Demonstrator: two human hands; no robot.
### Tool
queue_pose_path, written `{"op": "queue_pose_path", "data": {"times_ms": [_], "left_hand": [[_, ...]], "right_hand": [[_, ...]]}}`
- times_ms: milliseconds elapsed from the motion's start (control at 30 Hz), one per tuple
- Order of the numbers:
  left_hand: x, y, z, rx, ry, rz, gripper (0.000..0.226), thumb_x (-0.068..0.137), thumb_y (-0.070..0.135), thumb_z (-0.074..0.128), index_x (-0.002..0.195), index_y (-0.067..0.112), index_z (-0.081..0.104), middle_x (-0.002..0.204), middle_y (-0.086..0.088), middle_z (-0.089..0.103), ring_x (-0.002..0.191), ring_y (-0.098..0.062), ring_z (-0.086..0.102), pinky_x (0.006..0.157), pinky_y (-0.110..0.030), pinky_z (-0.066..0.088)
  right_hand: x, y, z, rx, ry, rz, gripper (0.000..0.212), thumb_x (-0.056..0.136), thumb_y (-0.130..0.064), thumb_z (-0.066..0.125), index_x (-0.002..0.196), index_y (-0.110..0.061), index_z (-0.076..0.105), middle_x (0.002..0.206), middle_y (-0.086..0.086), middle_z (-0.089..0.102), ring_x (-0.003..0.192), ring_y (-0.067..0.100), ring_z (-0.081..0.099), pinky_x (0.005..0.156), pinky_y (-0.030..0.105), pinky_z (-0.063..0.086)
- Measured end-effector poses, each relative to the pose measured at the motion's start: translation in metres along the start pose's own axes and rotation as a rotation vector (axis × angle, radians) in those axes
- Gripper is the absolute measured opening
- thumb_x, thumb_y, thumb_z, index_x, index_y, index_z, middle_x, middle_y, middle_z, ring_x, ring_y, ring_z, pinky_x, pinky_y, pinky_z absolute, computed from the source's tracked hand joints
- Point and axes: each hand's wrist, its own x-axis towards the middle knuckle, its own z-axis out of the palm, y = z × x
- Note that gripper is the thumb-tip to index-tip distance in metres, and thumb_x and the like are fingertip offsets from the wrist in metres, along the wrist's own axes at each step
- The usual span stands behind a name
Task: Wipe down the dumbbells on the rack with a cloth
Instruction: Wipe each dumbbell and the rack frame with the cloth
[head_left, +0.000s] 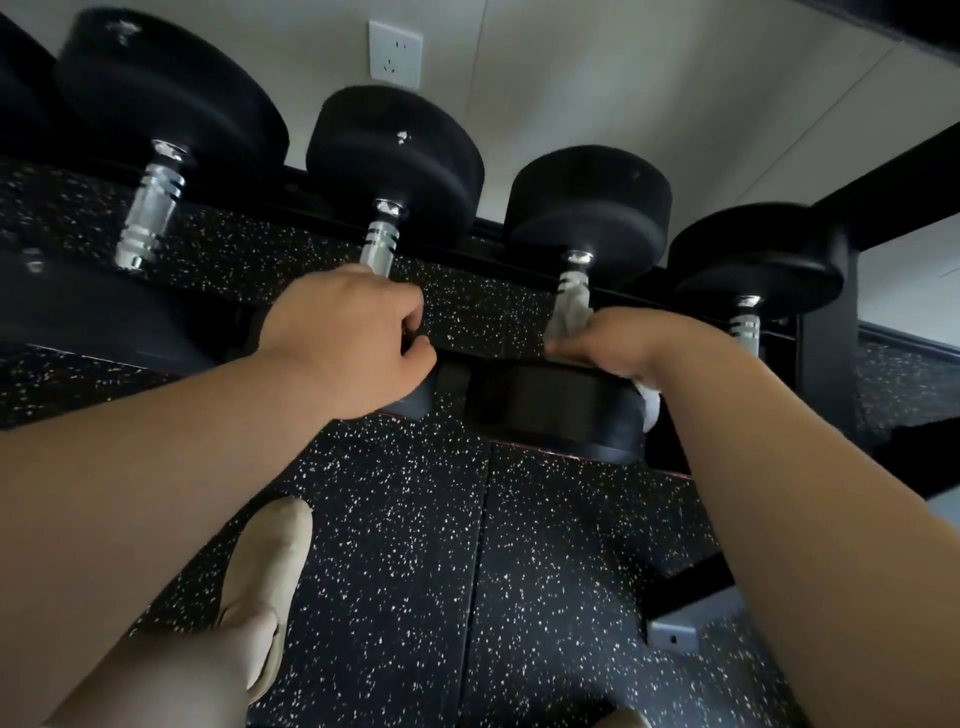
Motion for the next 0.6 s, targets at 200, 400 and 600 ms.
{"op": "queue_pose_path", "data": {"times_ms": [200, 400, 600], "left_hand": [[-0.001, 0.002, -0.004, -0.005, -0.003, 0.014, 0.029, 0.083, 0.057, 0.047, 0.088, 0.036, 0.066, 0.08, 0.011, 0.059, 0.084, -0.014, 0.059, 0.064, -0.031, 0.044], [-0.001, 0.004, -0.005, 0.001, -0.01, -0.006, 0.033, 0.08, 0.062, 0.043, 0.088, 0.038, 0.065, 0.081, 0.011, 0.058, 0.081, -0.015, 0.06, 0.063, -0.029, 0.04], [-0.002, 0.006, -0.008, 0.021, 0.01, 0.011, 0.02, 0.084, 0.053, 0.058, 0.086, 0.034, 0.066, 0.077, 0.012, 0.059, 0.082, -0.013, 0.057, 0.062, -0.029, 0.037]], "right_hand": [[0.028, -0.011, -0.001, 0.231, 0.224, -0.009, 0.032, 0.101, -0.042, 0.059, 0.114, -0.013, 0.065, 0.099, 0.007, 0.064, 0.093, 0.024, 0.06, 0.093, 0.039, 0.053], [0.03, 0.01, 0.007, 0.326, 0.062, -0.129, 0.031, 0.098, -0.041, 0.063, 0.08, -0.016, 0.059, 0.065, -0.003, 0.065, 0.063, 0.011, 0.062, 0.073, 0.029, 0.054], [0.025, 0.015, -0.004, 0.04, 0.007, -0.102, 0.04, 0.098, -0.047, 0.065, 0.085, -0.01, 0.07, 0.065, 0.007, 0.069, 0.06, 0.015, 0.064, 0.054, 0.021, 0.05]]}}
